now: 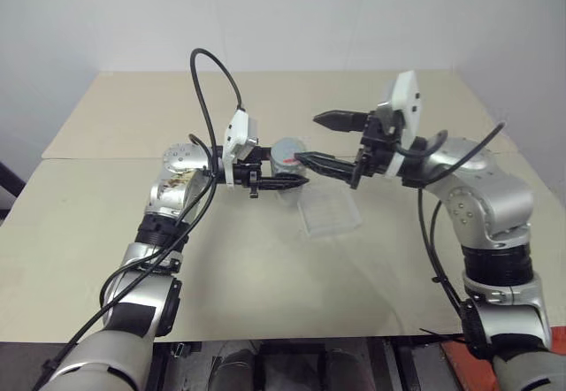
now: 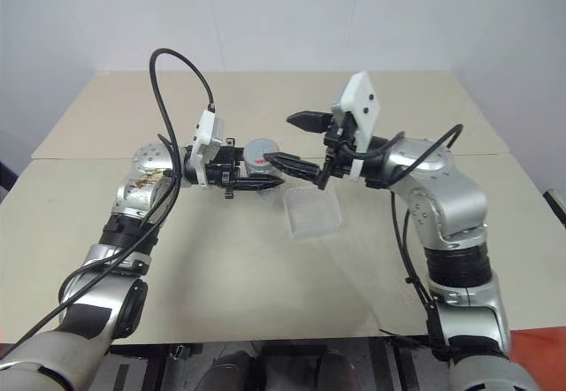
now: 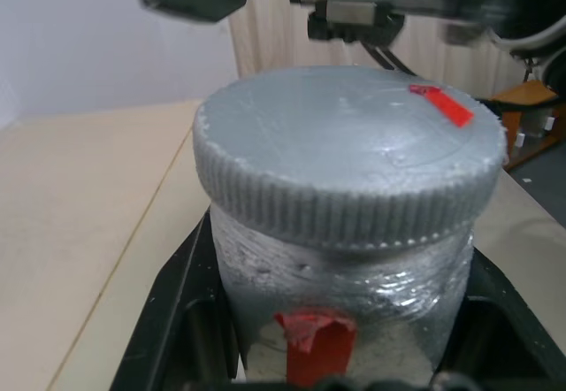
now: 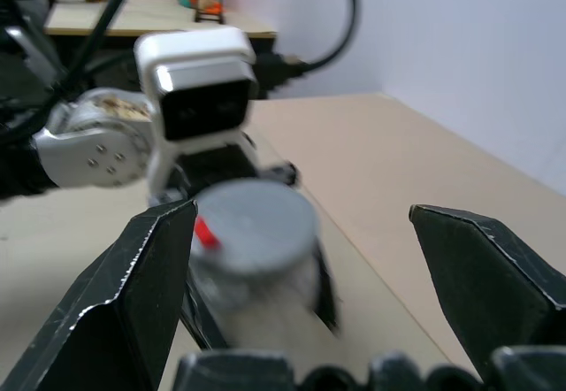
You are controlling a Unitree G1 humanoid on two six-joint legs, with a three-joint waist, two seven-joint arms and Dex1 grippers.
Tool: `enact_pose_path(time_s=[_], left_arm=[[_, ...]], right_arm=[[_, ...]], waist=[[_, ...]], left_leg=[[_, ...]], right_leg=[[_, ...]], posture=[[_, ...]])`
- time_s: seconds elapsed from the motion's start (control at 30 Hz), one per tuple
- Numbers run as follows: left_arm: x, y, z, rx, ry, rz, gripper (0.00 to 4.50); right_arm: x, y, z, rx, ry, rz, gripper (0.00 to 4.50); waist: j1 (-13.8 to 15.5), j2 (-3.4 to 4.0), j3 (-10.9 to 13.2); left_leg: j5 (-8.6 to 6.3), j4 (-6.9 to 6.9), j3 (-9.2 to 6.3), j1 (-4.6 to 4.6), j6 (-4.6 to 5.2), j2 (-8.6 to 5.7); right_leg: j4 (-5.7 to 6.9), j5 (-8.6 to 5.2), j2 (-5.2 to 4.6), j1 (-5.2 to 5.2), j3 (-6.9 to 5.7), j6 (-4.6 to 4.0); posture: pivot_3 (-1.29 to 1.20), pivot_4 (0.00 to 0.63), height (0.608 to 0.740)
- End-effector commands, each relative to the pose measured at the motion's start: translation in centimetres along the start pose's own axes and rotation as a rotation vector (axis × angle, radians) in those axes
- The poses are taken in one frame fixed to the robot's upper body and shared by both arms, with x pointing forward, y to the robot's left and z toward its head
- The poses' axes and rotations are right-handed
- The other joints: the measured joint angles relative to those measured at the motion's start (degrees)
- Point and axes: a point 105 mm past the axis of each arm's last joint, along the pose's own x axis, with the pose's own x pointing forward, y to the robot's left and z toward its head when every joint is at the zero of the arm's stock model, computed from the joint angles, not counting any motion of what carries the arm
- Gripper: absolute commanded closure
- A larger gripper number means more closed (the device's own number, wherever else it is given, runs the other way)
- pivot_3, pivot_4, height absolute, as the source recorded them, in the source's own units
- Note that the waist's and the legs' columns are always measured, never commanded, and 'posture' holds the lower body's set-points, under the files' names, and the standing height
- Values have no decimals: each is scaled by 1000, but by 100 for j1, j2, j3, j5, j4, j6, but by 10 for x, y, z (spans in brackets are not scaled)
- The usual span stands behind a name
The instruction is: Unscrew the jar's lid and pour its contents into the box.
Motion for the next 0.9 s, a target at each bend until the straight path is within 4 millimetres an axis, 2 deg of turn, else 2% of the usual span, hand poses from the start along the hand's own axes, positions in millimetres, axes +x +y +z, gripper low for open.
enact_pose_path(time_s=[0.03, 0.17, 0.37, 0.57, 0.77, 0.9], left_arm=[[1, 6, 17, 63, -21, 3, 2433], [0, 5, 16, 66, -16, -1, 2433], [-1, 5, 18, 67, -13, -8, 2433], [-2, 4, 18, 68, -11, -8, 2433], [-4, 4, 18, 62, -5, -9, 2433], [-5, 5, 18, 55, -4, -9, 2433]], right_arm=[[8, 2, 8, -42, -15, 8, 22], [21, 11, 8, -49, -26, 34, 22], [32, -2, 6, -30, -15, -38, 22], [26, -13, 1, -40, 15, -91, 22], [26, -1, 9, -49, -12, -43, 22], [26, 0, 2, -42, 5, -48, 22]], waist=[[0, 0, 0], [0, 0, 0], [0, 0, 0], [-2, 0, 0], [-7, 0, 0], [-7, 0, 0]], left_leg=[[0, 0, 0, 0, 0, -1], [0, 0, 0, 0, 0, -1], [1, 0, -1, 1, -1, -1], [1, 0, -1, 0, -2, -1], [1, 0, -1, 0, -2, -1], [1, -1, -1, 1, -2, -1]], right_leg=[[0, 0, 0, 0, 0, 0], [0, 0, 0, 0, -1, 0], [2, 0, 0, 0, -2, 0], [2, 0, 0, -1, -3, 0], [2, 0, 0, -1, -3, 0], [2, 0, 0, -1, -3, 0]], posture=[[0, 150, 740], [0, 150, 740], [0, 150, 740], [0, 150, 740], [0, 150, 740], [0, 150, 740]])
